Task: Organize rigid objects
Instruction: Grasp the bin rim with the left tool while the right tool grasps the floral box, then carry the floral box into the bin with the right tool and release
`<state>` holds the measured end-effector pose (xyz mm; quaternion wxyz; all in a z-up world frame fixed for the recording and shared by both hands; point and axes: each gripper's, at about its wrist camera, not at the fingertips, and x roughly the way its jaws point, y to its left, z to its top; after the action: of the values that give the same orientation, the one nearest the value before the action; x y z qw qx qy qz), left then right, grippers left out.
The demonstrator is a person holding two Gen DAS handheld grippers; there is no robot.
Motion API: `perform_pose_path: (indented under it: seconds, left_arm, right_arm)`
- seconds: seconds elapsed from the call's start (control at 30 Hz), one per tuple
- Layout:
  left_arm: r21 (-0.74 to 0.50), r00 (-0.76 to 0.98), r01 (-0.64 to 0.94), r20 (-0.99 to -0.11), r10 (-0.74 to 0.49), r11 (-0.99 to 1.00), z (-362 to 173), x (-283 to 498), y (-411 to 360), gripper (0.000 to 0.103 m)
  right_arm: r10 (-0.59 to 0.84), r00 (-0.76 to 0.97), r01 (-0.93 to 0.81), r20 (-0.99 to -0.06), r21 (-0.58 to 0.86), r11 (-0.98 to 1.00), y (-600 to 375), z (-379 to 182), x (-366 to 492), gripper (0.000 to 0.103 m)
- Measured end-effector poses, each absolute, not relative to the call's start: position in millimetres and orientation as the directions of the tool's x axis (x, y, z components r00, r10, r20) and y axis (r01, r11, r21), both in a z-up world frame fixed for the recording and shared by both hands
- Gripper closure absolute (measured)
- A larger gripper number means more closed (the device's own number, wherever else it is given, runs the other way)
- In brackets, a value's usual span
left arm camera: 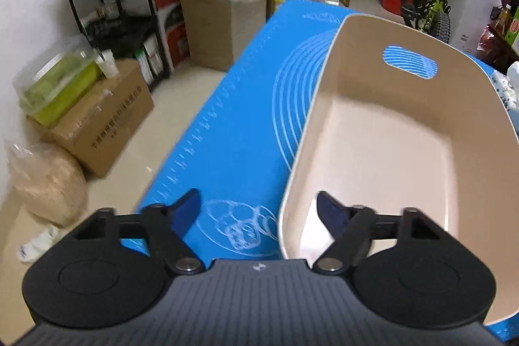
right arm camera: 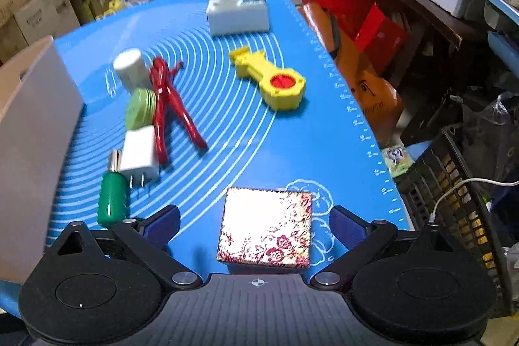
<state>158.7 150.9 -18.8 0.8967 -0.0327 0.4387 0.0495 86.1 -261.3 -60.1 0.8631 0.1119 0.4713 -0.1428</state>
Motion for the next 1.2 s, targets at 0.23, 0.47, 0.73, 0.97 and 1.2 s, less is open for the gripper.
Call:
perform_pose_path:
  seconds: [0.23, 0.47, 0.73, 0.97, 1.2]
  left_arm:
    - [-0.007, 0.591, -0.112, -0.805, 0.061, 0.994, -21, 163, 152, 0.055]
    - [-0.022, 0.565, -0.08, -0.824, 0.027, 0.997, -28, 168, 150, 0.074]
    - [-0.027, 0.569, -0.073, -0.822, 0.019, 0.997, -27, 166, 145, 0.09]
    - [-0.029, 0.573, -0.085, -0.819, 0.025, 0.996, -27, 166, 145, 0.09]
    - [-0.024, 0.579, -0.085, -0.815, 0.03, 0.996, -28, 165, 143, 0.09]
  right_arm:
    - [-0.118, 0.472, 0.386, -0.874, 0.084, 0.919, -269, -71, 93, 0.013]
    - [-0.101, 0.451, 0.389, -0.887, 0.093, 0.917, -270, -78, 98, 0.027]
    - [-0.108, 0.463, 0.403, -0.88, 0.1, 0.91, -277, -74, 95, 0.04]
    - [-0.137, 0.564, 0.355, -0.815, 0.089, 0.931, -265, -41, 94, 0.04]
    - [-0.08, 0.689, 0.252, -0.72, 0.134, 0.958, -233, 14, 119, 0.04]
